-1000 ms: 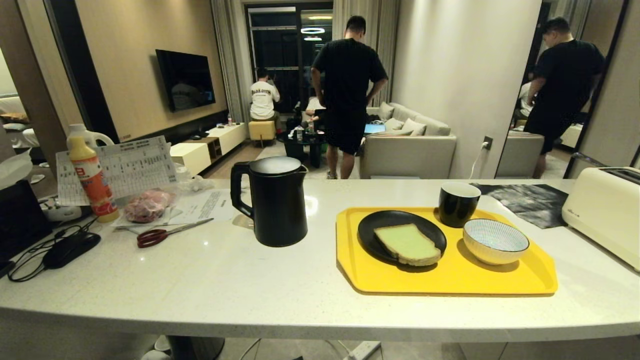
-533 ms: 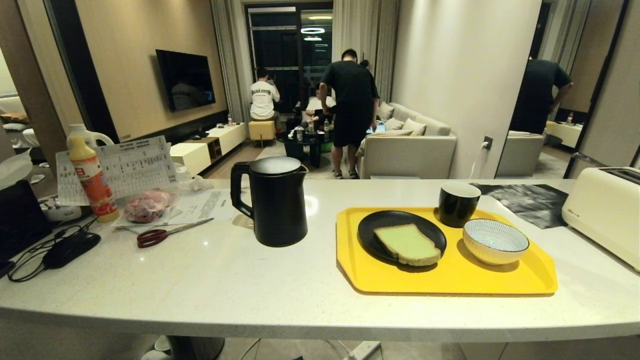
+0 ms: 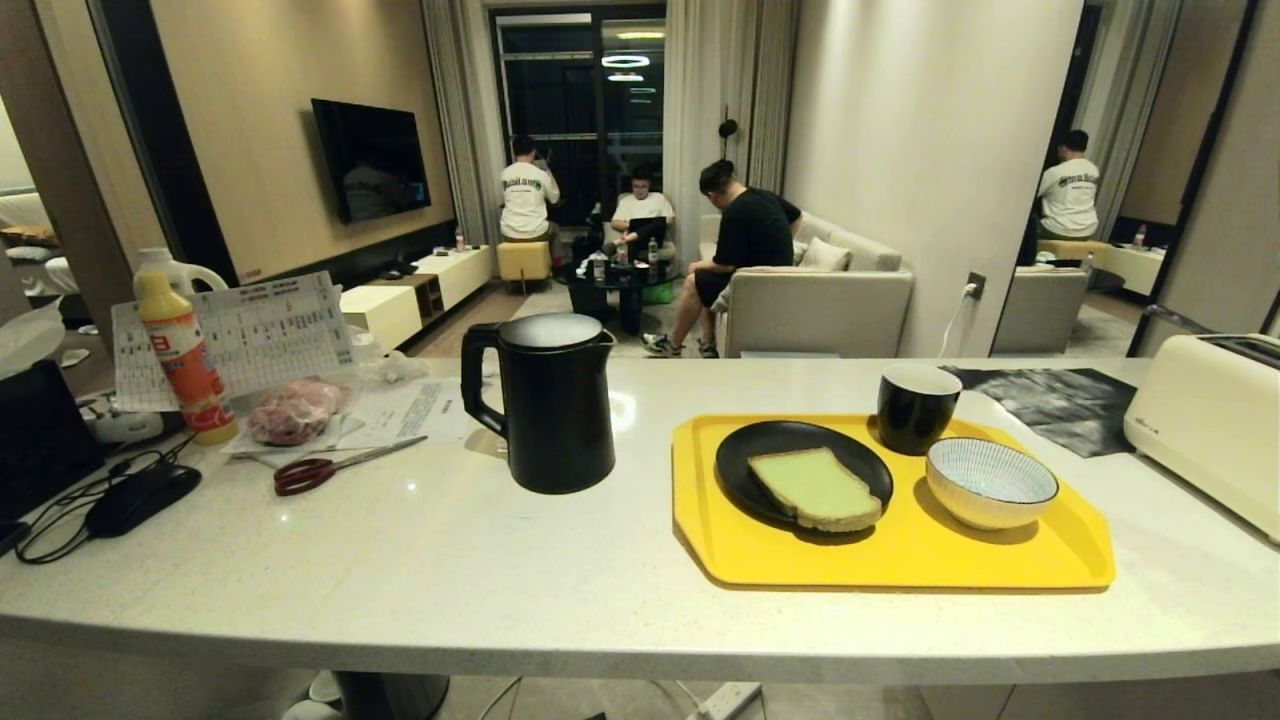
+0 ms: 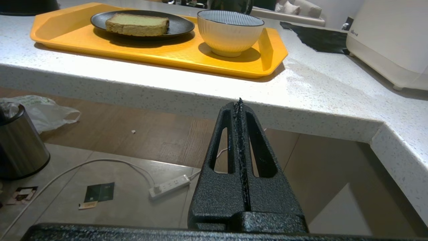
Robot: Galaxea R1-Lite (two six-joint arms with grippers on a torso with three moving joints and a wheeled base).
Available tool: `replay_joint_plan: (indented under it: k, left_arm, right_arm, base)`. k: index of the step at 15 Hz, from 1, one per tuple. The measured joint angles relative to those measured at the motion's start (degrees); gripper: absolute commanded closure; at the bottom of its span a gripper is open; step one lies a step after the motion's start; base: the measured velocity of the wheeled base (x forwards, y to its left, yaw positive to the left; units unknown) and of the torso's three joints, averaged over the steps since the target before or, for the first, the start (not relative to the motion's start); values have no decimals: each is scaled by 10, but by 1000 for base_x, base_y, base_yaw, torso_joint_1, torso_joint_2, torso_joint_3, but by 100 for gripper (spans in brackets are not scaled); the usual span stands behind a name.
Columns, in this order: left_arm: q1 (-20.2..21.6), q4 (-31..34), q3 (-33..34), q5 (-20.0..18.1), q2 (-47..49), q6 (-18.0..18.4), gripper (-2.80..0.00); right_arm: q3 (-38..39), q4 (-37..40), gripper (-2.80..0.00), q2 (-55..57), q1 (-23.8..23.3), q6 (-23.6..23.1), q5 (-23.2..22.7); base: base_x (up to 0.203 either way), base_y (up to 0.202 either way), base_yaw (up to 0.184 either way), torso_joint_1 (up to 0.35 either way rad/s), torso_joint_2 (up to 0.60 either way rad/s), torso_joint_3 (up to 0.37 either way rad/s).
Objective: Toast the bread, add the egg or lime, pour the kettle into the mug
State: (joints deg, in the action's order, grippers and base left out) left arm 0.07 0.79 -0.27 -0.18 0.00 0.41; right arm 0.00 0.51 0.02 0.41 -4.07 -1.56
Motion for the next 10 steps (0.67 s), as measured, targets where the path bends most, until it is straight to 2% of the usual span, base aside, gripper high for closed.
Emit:
replay_joint_plan:
  k: [10]
  left_arm:
    - [0,-1,1,0,0,-2,0]
  right_arm:
    - [0,-2,0,0,0,1,0]
  base:
    - [0,0,0,0,0,0]
